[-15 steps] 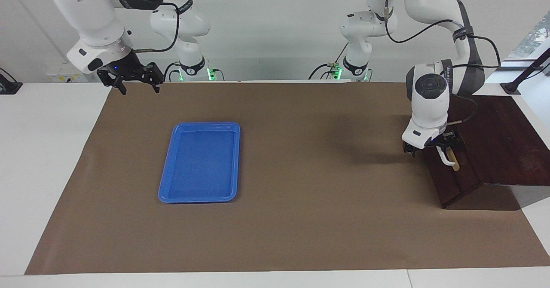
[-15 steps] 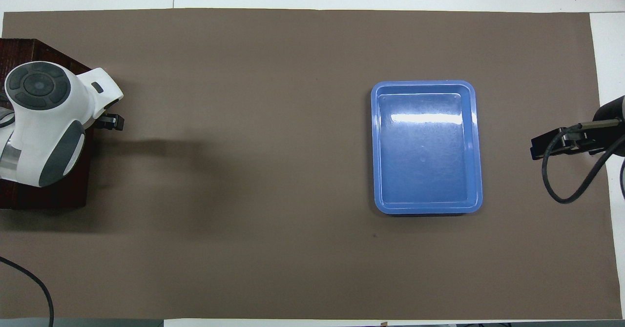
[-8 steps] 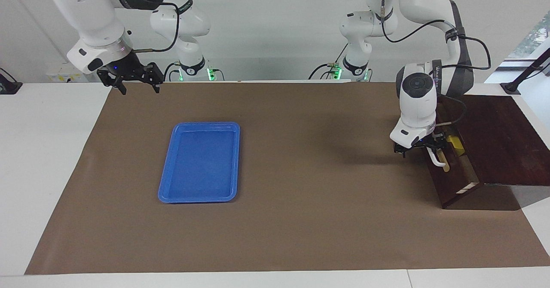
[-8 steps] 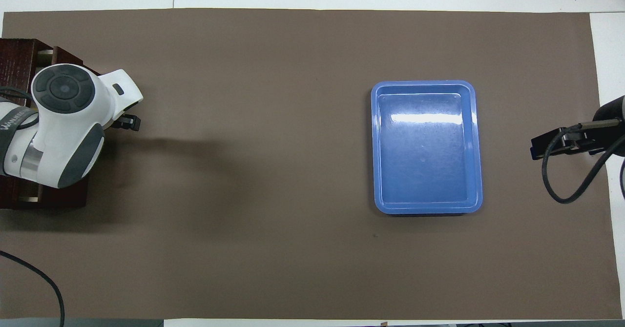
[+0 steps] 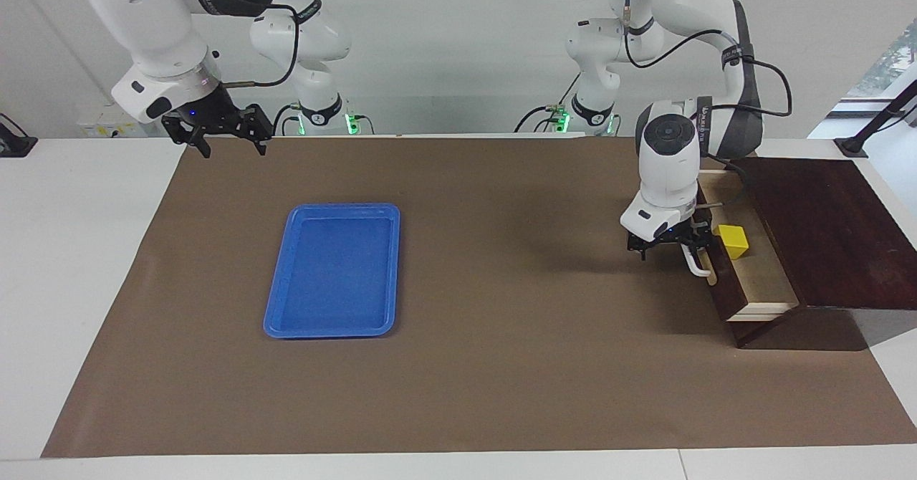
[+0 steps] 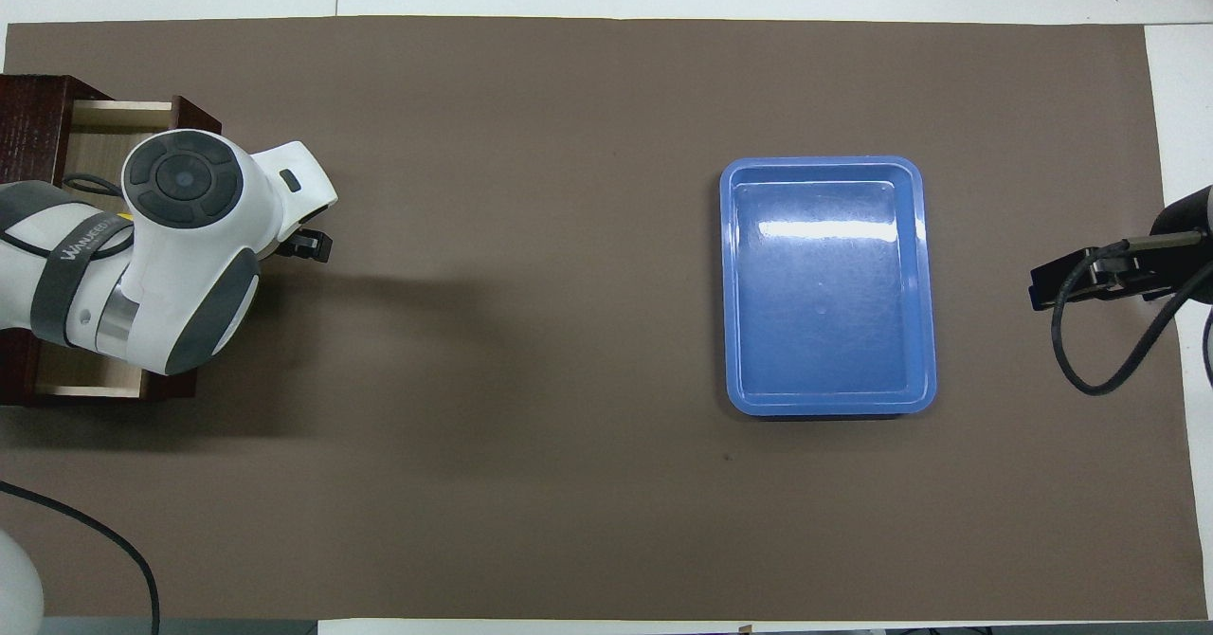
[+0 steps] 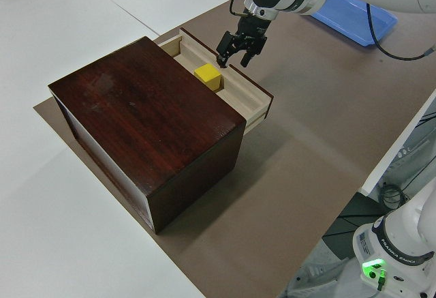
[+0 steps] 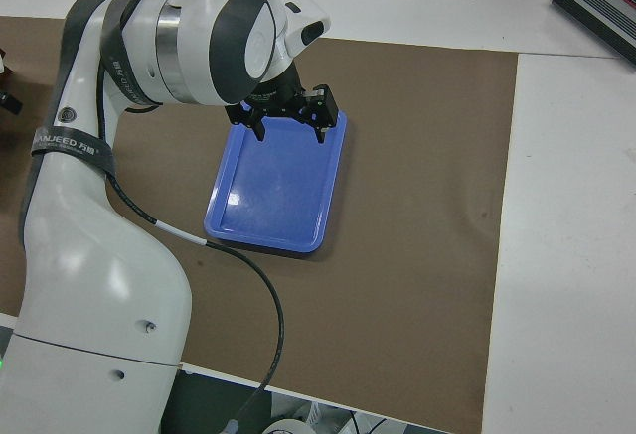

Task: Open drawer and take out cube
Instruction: 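Pull the drawer handle outward with the left gripper to open it, then release the handle and lower the left gripper over the yellow cube, then close the left gripper on the yellow cube inside the drawer, then lift the cube with the left gripper while the right gripper reaches toward it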

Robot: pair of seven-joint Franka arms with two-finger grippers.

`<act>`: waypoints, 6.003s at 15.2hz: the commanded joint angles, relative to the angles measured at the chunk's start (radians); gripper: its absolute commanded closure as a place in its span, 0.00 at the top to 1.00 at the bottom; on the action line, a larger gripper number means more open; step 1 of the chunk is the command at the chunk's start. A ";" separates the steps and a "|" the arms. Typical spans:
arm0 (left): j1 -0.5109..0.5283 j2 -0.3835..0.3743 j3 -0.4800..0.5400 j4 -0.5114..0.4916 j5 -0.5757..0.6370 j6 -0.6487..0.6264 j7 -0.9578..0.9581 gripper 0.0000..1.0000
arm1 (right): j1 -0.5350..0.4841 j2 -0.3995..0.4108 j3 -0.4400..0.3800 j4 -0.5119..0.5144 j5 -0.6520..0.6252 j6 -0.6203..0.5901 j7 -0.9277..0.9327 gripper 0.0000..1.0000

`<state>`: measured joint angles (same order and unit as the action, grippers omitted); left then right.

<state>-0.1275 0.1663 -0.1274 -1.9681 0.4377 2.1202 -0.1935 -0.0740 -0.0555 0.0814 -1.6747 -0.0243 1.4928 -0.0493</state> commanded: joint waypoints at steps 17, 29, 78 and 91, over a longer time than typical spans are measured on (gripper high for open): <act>0.000 -0.011 0.026 0.368 -0.301 -0.394 0.020 1.00 | -0.015 -0.017 0.006 -0.013 -0.003 -0.003 -0.026 1.00; 0.218 -0.050 0.040 0.336 -0.406 -0.396 -0.692 1.00 | -0.015 -0.017 0.008 -0.013 -0.003 -0.003 -0.026 1.00; -0.065 0.117 0.043 0.565 -0.413 -0.533 -1.651 0.00 | 0.163 0.051 0.018 -0.085 0.349 0.154 0.926 1.00; -0.216 0.114 0.040 0.515 -0.456 -0.407 -1.888 0.00 | 0.442 0.389 0.017 0.025 0.871 0.592 1.508 1.00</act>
<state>-0.3260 0.2811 -0.1015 -1.4432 -0.0005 1.6955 -2.0640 0.3363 0.2395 0.1022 -1.7445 0.8224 2.0756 1.4258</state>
